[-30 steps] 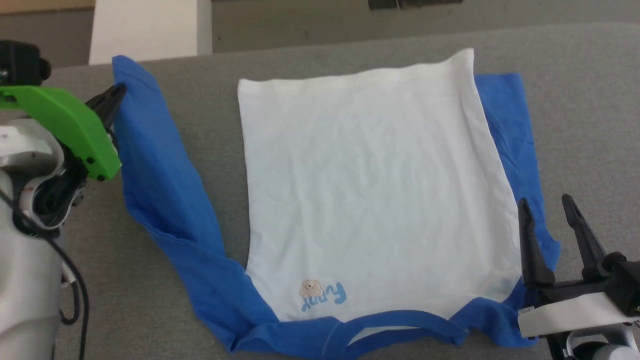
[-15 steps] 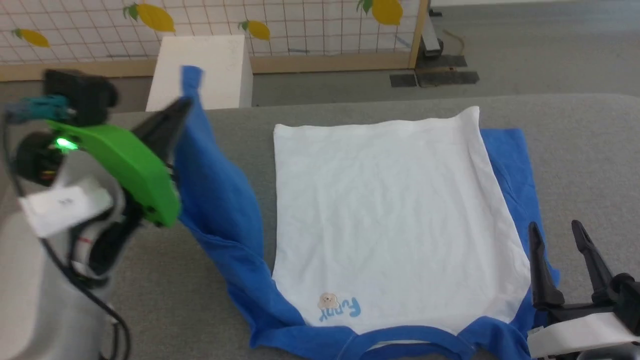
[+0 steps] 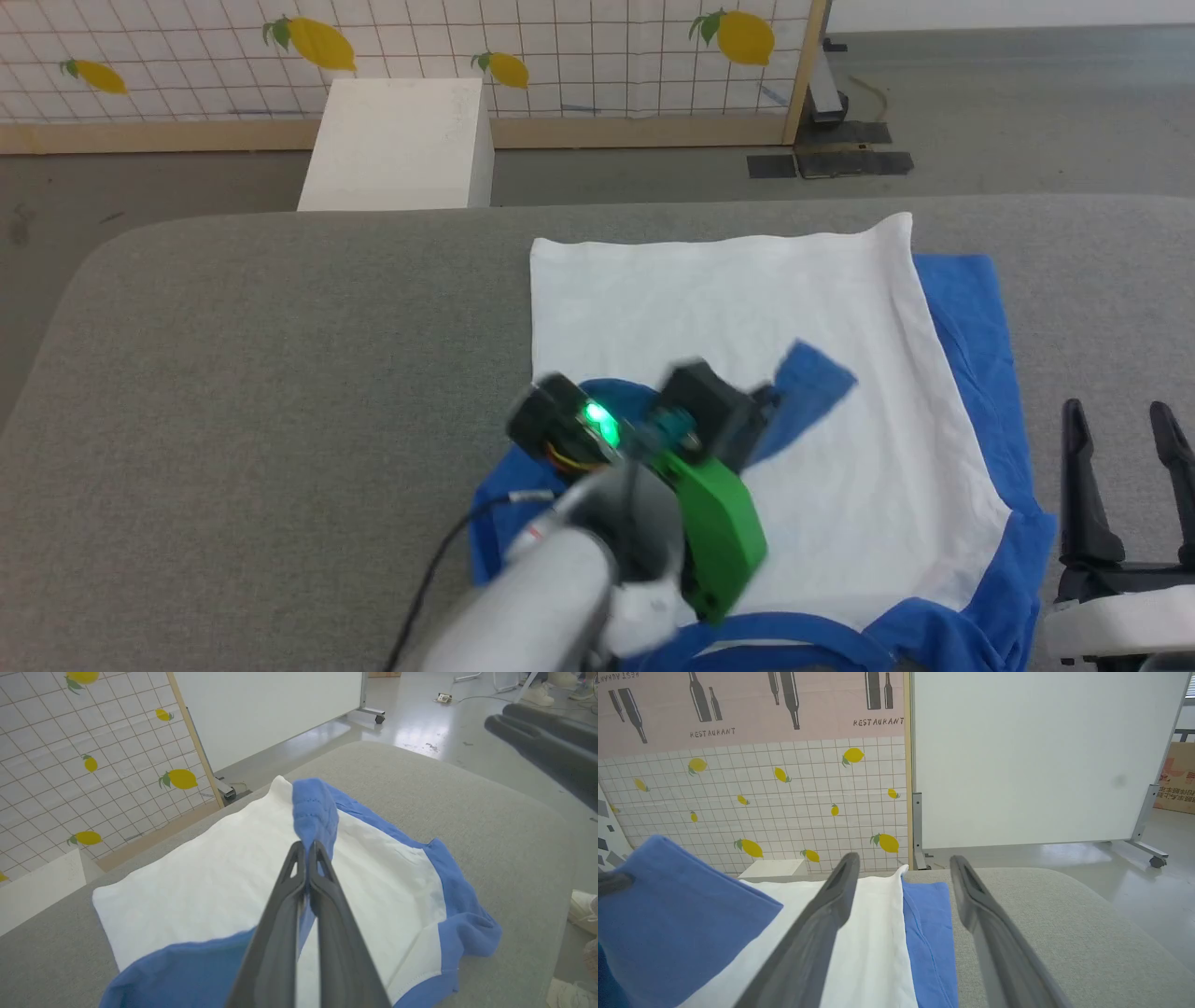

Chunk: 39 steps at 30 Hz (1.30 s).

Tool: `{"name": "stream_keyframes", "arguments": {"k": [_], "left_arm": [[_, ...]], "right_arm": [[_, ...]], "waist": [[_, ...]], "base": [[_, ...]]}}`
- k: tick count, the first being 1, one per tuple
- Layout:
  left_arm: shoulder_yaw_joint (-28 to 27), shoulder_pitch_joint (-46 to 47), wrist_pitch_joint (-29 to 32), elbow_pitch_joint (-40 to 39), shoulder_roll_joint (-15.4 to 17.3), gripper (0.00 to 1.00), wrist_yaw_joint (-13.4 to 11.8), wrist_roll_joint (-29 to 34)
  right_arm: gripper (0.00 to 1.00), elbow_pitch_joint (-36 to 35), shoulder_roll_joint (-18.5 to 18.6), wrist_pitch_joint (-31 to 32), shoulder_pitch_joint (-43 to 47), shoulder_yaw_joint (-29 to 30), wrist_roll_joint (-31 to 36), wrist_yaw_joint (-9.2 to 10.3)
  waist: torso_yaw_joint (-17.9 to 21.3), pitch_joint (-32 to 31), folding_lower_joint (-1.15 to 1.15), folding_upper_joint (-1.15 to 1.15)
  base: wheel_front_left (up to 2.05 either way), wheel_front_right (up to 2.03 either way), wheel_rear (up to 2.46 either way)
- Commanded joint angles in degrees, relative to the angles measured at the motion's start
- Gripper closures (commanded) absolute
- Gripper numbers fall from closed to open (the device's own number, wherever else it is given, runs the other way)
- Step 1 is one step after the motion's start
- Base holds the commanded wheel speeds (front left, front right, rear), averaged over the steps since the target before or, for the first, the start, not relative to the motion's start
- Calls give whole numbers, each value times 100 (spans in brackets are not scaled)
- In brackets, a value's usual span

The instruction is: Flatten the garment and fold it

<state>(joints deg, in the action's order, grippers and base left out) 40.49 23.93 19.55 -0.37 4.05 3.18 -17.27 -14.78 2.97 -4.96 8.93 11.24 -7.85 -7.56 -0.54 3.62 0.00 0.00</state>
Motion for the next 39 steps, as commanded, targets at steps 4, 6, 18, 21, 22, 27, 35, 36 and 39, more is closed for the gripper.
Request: {"name": "stream_keyframes", "arguments": {"k": [4, 6, 18, 21, 22, 27, 35, 36, 39], "left_arm": [[670, -101, -568, 880, -101, 100, -121, 172], [1096, -102, -793, 1146, -112, 100, -203, -64], [3011, 546, -1049, 1638, -116, 100, -803, -1427], [3155, 686, -1131, 1866, -116, 100, -909, -1579], [3190, 705, -1138, 1967, -116, 100, -928, -1651], [3261, 770, -1238, 2194, -116, 0, -1002, -1941], [3279, 1025, -1424, 1797, -117, 0, -1060, -2758], [3250, 1086, -1494, 1710, -117, 0, -1098, -2912], [3050, 1310, -1798, 1519, -117, 0, -1264, -3225]], "right_arm": [[0, -52, -9, -12, 23, 105, -57, 8], [0, -44, -9, -31, 17, 153, -76, 8], [0, 138, -9, -133, -217, -44, -104, 8], [0, 205, -9, -143, -279, -109, -97, 8], [0, 231, -9, -147, -300, -127, -92, 8], [0, 307, -9, -161, -344, -110, -78, 8], [0, 303, -9, -134, -262, -16, -31, 8], [0, 285, -9, -124, -246, -3, -22, 8], [0, 229, -9, -96, -207, 32, -8, 8]], "waist": [[143, 130, 0, 0], [204, 183, 0, 0], [513, 438, 0, 0], [591, 465, 0, 0], [608, 467, 0, 0], [602, 449, 0, 0], [379, 301, 0, 0], [335, 283, 0, 0], [245, 254, 0, 0]], "base": [[0, 0, 0], [0, 0, 0], [0, 0, 0], [0, 0, 0], [0, 0, 0], [0, 0, 0], [0, 0, 0], [0, 0, 0], [0, 0, 0]]}}
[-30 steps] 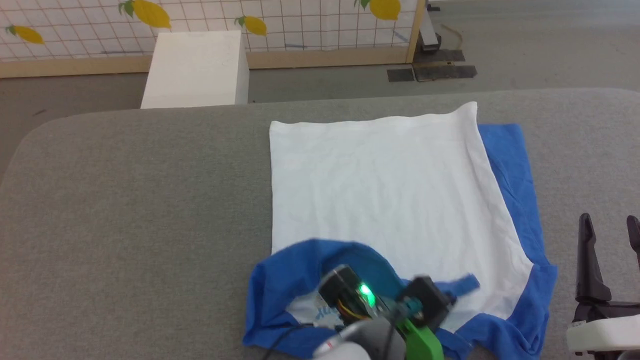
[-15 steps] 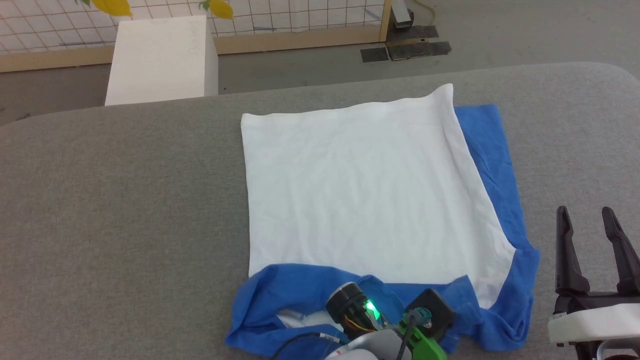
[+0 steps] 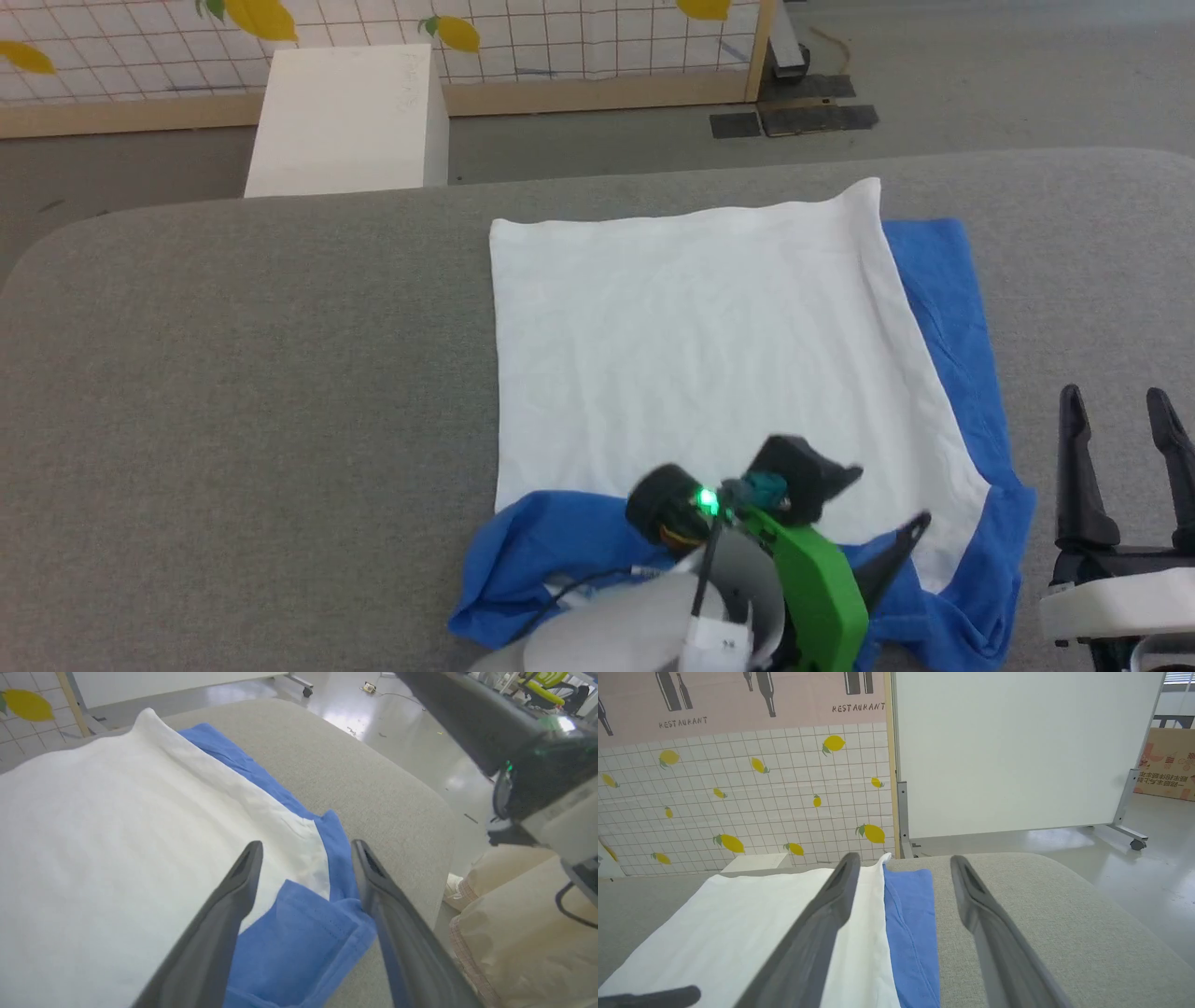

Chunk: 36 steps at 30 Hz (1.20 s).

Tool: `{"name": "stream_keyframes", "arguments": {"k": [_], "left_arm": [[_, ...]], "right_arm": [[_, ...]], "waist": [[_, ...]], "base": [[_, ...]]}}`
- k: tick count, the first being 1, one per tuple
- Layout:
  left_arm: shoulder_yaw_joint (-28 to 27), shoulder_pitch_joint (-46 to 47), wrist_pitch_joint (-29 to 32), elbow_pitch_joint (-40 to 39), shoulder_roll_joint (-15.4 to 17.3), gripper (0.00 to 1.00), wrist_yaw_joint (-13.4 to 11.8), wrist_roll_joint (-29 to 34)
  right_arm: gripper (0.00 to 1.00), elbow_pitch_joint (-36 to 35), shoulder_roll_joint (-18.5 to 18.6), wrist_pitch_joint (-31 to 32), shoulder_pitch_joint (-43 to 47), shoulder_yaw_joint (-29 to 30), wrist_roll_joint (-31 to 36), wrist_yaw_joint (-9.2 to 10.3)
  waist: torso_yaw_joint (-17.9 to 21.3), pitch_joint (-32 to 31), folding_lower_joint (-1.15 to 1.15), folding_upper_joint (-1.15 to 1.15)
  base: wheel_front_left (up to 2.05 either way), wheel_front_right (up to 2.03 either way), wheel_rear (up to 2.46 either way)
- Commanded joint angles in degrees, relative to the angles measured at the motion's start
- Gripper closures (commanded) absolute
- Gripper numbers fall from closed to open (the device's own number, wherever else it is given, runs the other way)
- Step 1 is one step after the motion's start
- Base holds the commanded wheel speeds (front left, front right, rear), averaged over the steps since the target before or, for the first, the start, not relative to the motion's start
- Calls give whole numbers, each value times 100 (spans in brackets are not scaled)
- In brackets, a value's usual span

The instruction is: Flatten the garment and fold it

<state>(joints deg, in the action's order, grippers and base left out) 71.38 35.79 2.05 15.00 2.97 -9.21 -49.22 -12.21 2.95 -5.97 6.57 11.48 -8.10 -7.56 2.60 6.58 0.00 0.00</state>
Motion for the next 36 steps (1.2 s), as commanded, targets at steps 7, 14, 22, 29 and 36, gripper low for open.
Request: {"name": "stream_keyframes", "arguments": {"k": [7, 14, 22, 29, 36], "left_arm": [[-897, 473, -1287, -23, 282, 0, -723, 159], [-2084, -448, -1693, -854, 1488, 0, -1491, 459], [-4189, -2563, -1703, -2401, 1778, 0, -1576, 1198], [-4862, -3724, -1704, -2383, 1543, 0, -1018, 2059], [-5356, -4252, -1704, -2109, 1149, 0, -839, 2752]], "right_arm": [[0, -145, -7, 66, 134, 17, 24, 8], [0, -229, -7, 119, 262, 16, 24, 8], [0, -204, -7, 127, 340, -51, -59, 8], [0, -82, -7, 87, 374, -87, -175, 8], [0, 138, -7, 17, 441, -132, -291, 8]], "waist": [[-208, -85, 0, 0], [-268, -129, 0, 0], [-329, -152, 0, 0], [-412, -182, 0, 0], [-390, -267, 0, 0]], "base": [[0, 0, 0], [0, 0, 0], [0, 0, 0], [0, 0, 0], [0, 0, 0]]}}
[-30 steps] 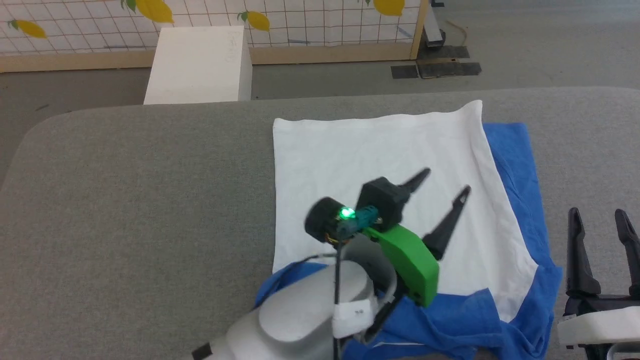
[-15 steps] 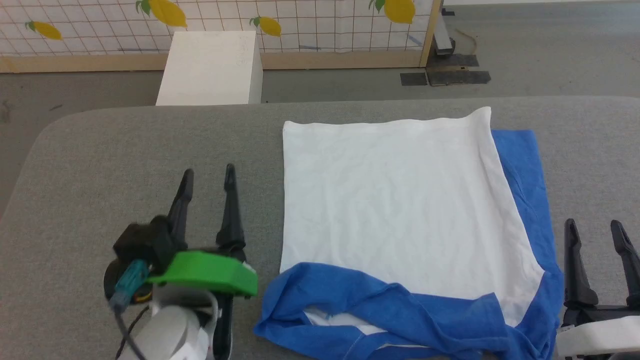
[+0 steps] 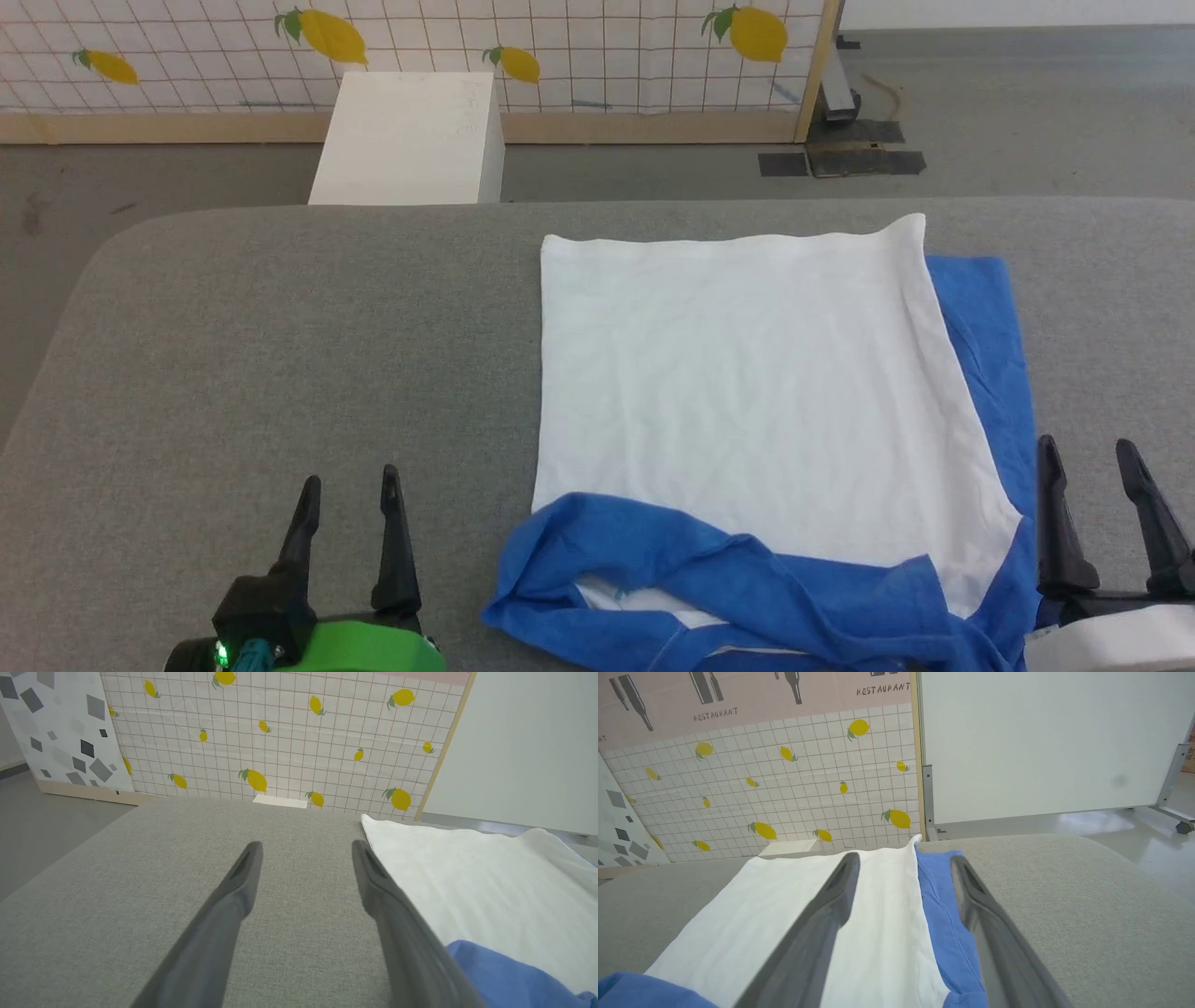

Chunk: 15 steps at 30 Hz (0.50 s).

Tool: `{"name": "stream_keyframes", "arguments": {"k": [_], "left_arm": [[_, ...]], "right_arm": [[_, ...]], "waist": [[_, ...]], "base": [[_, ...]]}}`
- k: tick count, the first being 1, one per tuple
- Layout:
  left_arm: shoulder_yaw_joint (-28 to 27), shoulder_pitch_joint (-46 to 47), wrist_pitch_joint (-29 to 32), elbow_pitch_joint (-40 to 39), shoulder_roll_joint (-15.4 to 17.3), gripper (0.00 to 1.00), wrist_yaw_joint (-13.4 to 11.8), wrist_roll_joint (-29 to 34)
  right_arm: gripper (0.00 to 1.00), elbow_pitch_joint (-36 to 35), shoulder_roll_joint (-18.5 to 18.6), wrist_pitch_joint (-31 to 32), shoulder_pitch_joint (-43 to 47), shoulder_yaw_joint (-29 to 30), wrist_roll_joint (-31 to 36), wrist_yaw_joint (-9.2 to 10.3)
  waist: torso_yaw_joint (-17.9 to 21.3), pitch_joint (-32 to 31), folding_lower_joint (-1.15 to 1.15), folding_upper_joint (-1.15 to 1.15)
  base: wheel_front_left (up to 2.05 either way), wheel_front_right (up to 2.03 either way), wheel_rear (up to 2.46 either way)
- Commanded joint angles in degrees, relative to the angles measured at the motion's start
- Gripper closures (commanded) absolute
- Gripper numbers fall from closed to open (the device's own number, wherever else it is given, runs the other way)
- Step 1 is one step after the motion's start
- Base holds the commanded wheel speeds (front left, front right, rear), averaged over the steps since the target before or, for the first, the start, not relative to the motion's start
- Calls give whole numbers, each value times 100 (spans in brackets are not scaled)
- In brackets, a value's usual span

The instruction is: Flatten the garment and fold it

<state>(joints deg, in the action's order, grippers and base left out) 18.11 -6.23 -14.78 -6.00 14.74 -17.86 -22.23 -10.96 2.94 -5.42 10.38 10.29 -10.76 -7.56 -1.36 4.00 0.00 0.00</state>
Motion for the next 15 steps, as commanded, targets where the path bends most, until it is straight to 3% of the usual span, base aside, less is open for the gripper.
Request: {"name": "stream_keyframes", "arguments": {"k": [1, 9, 15], "left_arm": [[-102, -93, -21, -22, -88, 0, 76, 78], [-585, -74, -21, -133, -428, 0, 530, 456], [-697, 113, -21, -191, -593, 0, 761, 670]], "right_arm": [[0, 31, -6, -43, 65, -16, -30, 8], [0, -43, -4, 271, -546, 180, -74, 8], [0, -200, 491, 1085, -1524, 427, -314, 8]], "waist": [[11, -13, 0, 0], [76, 294, 0, 0], [131, 713, 0, 0]], "base": [[0, 0, 0], [0, 0, 0], [0, 0, 0]]}}
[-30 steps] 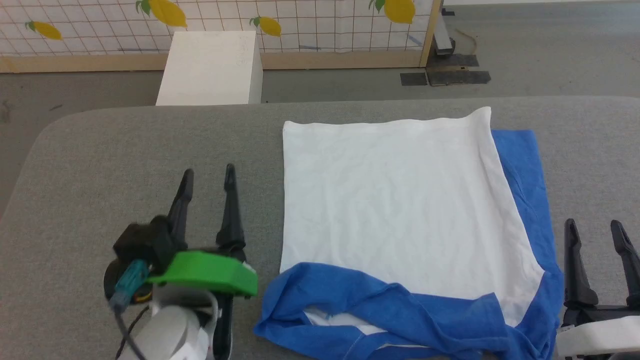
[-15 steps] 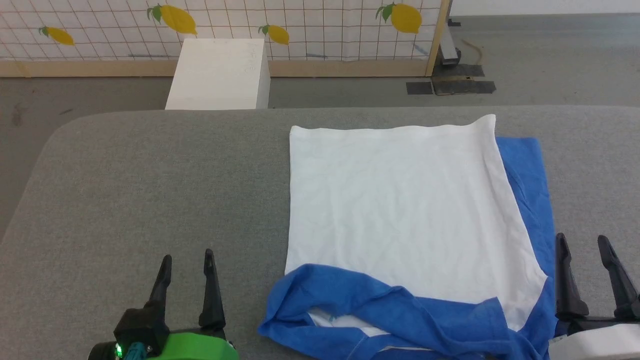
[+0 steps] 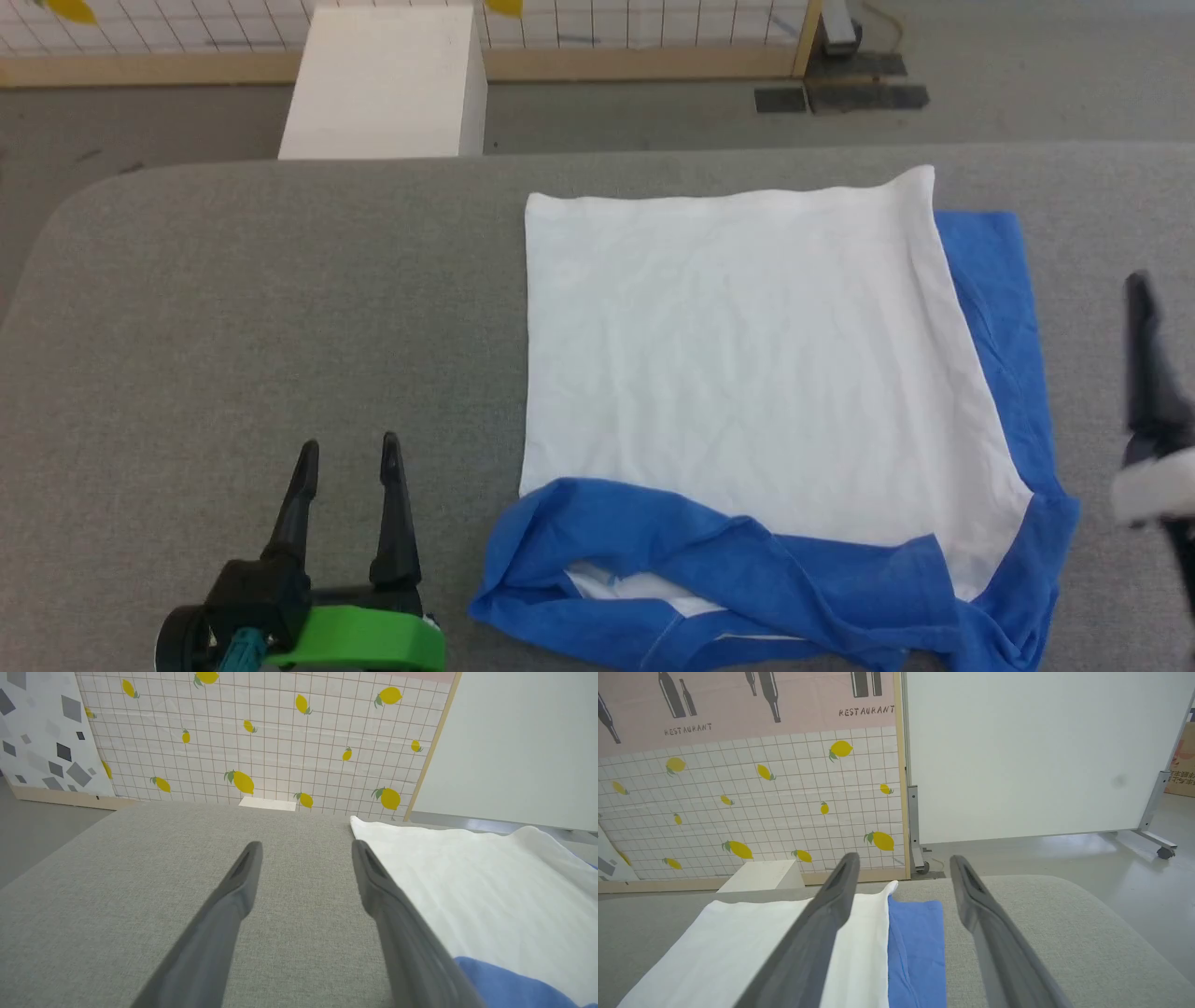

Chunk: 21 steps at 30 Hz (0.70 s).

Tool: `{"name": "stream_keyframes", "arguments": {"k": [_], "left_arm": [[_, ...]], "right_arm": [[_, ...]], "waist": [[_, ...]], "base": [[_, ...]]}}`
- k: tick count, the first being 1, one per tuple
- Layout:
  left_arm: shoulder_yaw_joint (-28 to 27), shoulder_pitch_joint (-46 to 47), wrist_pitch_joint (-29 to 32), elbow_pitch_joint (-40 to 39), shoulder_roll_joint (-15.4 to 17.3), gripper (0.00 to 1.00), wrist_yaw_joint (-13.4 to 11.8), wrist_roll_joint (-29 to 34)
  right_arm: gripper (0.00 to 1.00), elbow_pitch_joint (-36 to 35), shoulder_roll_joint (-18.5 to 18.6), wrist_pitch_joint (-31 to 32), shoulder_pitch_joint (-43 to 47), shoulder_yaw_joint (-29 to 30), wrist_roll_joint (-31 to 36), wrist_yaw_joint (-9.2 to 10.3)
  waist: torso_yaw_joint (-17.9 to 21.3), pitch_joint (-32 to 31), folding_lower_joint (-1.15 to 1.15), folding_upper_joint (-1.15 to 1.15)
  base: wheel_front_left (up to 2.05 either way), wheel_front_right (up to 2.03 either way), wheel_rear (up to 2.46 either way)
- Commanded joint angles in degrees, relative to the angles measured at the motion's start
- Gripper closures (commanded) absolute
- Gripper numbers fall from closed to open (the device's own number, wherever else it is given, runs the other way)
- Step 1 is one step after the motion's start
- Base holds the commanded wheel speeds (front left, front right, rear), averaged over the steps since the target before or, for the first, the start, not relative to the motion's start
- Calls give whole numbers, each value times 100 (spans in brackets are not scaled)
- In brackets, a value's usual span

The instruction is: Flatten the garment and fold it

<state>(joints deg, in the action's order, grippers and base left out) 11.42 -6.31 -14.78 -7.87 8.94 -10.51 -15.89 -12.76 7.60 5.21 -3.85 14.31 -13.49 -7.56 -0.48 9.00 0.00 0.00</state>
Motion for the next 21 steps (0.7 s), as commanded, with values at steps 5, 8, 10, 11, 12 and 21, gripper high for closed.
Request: {"name": "stream_keyframes", "arguments": {"k": [5, 8, 10, 11, 12, 21], "left_arm": [[-69, 364, -21, -48, -107, 0, 146, 214], [-70, 507, -21, -99, -140, 0, 215, 305], [-73, 602, -21, -150, -155, 0, 244, 372], [-64, 660, -21, -168, -154, 0, 263, 419], [-64, 711, -21, -188, -161, 0, 271, 446], [42, 1100, -21, -358, -186, 0, 384, 652]], "right_arm": [[0, 230, 615, 942, -1072, 117, -387, 8], [0, 438, 909, 1421, -1633, 62, -549, 8], [0, 604, 1094, 1715, -2006, -9, -669, 8], [0, 697, 1184, 1842, -2201, -50, -732, 8], [0, 790, 1254, 1957, -2347, -88, -777, 8], [0, 1871, 1558, 3201, -3577, -30, -1122, 8]], "waist": [[104, 623, 0, 0], [135, 854, 0, 0], [151, 1047, 0, 0], [150, 1138, 0, 0], [149, 1206, 0, 0], [58, 1971, 0, 0]], "base": [[0, 0, 0], [0, 0, 0], [0, 0, 0], [0, 0, 0], [0, 0, 0], [0, 0, 0]]}}
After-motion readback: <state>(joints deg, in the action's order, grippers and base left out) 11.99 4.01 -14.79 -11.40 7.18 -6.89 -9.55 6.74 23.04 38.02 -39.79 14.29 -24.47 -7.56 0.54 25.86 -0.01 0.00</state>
